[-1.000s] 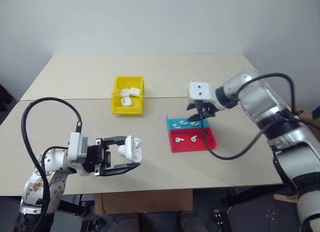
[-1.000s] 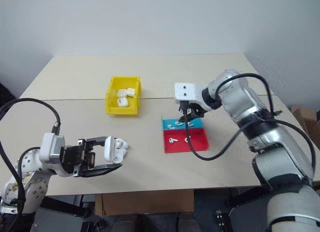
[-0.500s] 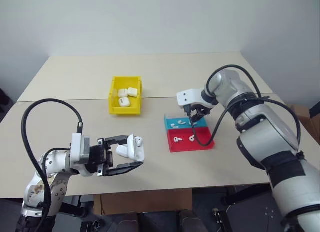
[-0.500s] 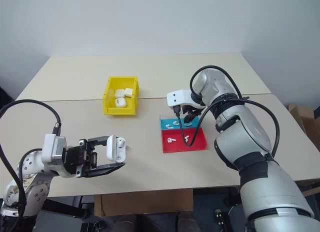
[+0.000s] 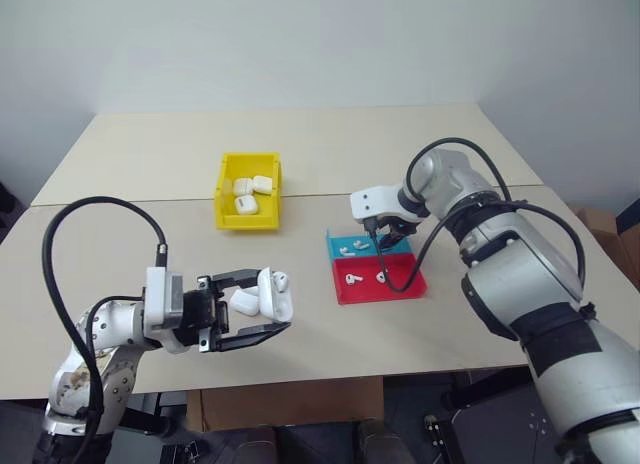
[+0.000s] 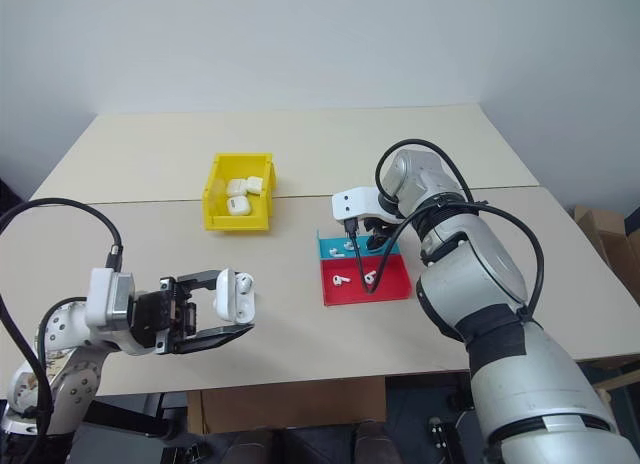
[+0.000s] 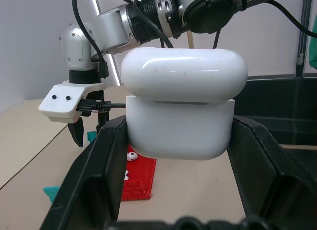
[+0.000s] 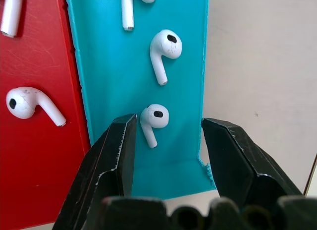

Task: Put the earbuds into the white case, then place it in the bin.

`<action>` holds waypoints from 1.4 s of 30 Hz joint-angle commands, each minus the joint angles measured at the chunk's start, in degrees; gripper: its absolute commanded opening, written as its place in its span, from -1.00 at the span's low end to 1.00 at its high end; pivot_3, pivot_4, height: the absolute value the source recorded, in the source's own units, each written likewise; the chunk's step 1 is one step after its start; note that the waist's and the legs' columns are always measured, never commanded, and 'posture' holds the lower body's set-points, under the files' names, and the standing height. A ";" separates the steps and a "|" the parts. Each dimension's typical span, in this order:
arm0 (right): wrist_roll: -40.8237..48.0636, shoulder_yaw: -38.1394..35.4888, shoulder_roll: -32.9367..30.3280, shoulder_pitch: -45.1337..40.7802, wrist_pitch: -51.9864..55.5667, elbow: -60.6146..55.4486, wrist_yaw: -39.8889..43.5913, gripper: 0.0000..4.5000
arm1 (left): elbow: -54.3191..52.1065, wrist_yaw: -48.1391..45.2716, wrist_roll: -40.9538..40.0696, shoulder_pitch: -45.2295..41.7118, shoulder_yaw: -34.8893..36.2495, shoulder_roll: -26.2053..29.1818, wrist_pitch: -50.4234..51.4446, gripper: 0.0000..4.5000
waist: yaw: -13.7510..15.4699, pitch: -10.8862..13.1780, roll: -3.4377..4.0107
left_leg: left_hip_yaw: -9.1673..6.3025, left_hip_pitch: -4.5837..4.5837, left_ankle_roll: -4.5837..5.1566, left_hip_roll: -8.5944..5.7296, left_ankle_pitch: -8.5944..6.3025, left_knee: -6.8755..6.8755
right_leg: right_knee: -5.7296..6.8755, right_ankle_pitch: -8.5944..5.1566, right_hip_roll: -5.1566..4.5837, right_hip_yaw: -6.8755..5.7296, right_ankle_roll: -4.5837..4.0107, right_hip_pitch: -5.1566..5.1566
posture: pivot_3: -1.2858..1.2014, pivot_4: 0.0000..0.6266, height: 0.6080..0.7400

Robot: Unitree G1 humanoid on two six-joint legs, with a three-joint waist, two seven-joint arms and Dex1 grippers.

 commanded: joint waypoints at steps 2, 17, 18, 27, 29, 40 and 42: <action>-0.94 -1.88 -0.05 0.27 0.37 0.45 -2.53 0.12 | -1.75 0.50 -0.01 -0.15 -0.05 0.14 -0.94 0.24 | -0.03 0.00 0.00 | 0.00 0.01 0.00 0.00 0.00 0.00 | 0.00 0.00 0.00 0.00 0.00 0.00 | 0.03 -0.52 1.00; -1.54 -4.11 1.00 1.11 0.26 0.94 -1.61 0.12 | -2.72 1.41 0.08 1.00 0.43 0.48 -1.18 0.24 | -0.09 0.01 0.01 | -0.01 0.03 0.00 0.00 0.00 0.00 | 0.02 0.00 0.01 0.01 0.00 0.01 | 0.03 -0.52 1.00; -1.60 -4.13 1.06 1.16 0.33 0.98 -1.72 0.12 | -2.73 1.46 0.11 1.02 0.42 0.47 -1.21 0.24 | -0.09 0.01 0.01 | -0.01 0.02 0.00 0.00 0.00 0.00 | 0.02 0.00 0.01 0.01 0.00 0.01 | 0.03 -0.52 1.00; -2.48 -4.37 1.10 1.82 0.36 1.31 -2.14 0.12 | -3.17 1.79 0.34 1.73 0.56 0.70 -1.45 0.24 | -0.09 0.01 0.01 | -0.01 0.02 0.00 0.00 0.00 0.00 | 0.02 0.00 0.01 0.01 -0.01 0.01 | 0.03 -0.52 1.00; -2.65 -4.55 1.18 1.92 0.41 1.40 -1.99 0.12 | -3.23 1.90 0.36 1.81 0.56 0.72 -1.41 0.24 | -0.08 0.01 0.01 | -0.01 0.02 0.00 0.00 0.00 0.00 | 0.02 0.00 0.01 0.01 -0.01 0.01 | 0.03 -0.52 1.00; -3.50 -5.02 1.26 2.20 -0.17 1.53 -2.25 0.12 | -3.19 2.19 0.51 1.35 0.35 0.86 -1.29 0.24 | -0.09 0.01 0.01 | -0.01 0.02 0.00 0.00 0.00 0.00 | 0.02 0.00 0.01 0.01 -0.01 0.01 | 0.03 -0.52 1.00; -3.51 -5.17 1.30 2.22 -0.01 1.55 -2.25 0.12 | -3.28 2.32 0.54 1.33 0.29 0.83 -1.23 0.24 | -0.09 0.01 0.01 | -0.01 0.02 0.00 0.00 0.00 0.00 | 0.02 0.00 0.01 0.01 -0.01 0.01 | 0.03 -0.52 1.00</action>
